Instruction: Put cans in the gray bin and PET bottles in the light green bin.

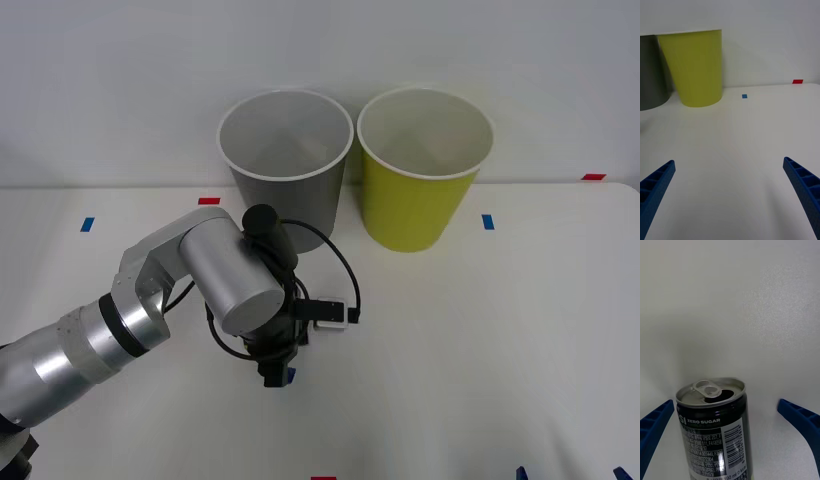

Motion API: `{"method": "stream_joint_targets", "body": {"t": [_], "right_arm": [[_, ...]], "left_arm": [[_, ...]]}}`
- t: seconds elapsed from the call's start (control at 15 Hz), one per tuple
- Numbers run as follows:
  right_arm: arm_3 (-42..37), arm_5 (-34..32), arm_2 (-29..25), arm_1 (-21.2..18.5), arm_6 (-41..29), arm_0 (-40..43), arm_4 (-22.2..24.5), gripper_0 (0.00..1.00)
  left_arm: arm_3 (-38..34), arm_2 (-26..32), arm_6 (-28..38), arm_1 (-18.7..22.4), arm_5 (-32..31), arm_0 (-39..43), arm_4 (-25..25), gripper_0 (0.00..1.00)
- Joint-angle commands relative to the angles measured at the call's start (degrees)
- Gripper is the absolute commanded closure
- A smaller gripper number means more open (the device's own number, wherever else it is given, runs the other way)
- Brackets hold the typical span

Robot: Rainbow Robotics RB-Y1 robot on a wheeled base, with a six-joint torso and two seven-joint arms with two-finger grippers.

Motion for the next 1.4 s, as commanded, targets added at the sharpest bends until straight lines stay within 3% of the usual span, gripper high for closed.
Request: {"method": "stream_joint_targets", "body": {"t": [0.07,0.13,0.2,0.27,0.53,1.0,1.4], "right_arm": [[0.0,0.0,0.0,0.0,0.0,0.0,0.0,0.0],[0.0,0.0,0.0,0.0,0.0,0.0,0.0,0.0],[0.0,0.0,0.0,0.0,0.0,0.0,0.0,0.0],[0.0,0.0,0.0,0.0,0.0,0.0,0.0,0.0],[0.0,0.0,0.0,0.0,0.0,0.0,0.0,0.0],[0.0,0.0,0.0,0.0,0.0,0.0,0.0,0.0],[0.0,0.0,0.0,0.0,0.0,0.0,0.0,0.0]], "left_arm": [[0.03,-0.02,-0.19,0.11,-0.02,0.02,-0.63,0.0],[0.03,-0.02,-0.19,0.11,0.07,0.02,-0.72,0.17],[0.03,-0.11,-0.19,0.11,-0.02,0.02,-0.63,0.64],[0.03,-0.02,-0.19,0.11,0.07,0.02,-0.63,0.92],[0.03,-0.02,-0.19,0.11,-0.11,0.02,-0.1,0.98],[-0.06,-0.02,0.08,0.63,-0.02,0.02,1.22,0.99],[-7.27,2.0,3.15,4.24,2.88,0.11,1.48,0.99]]}}
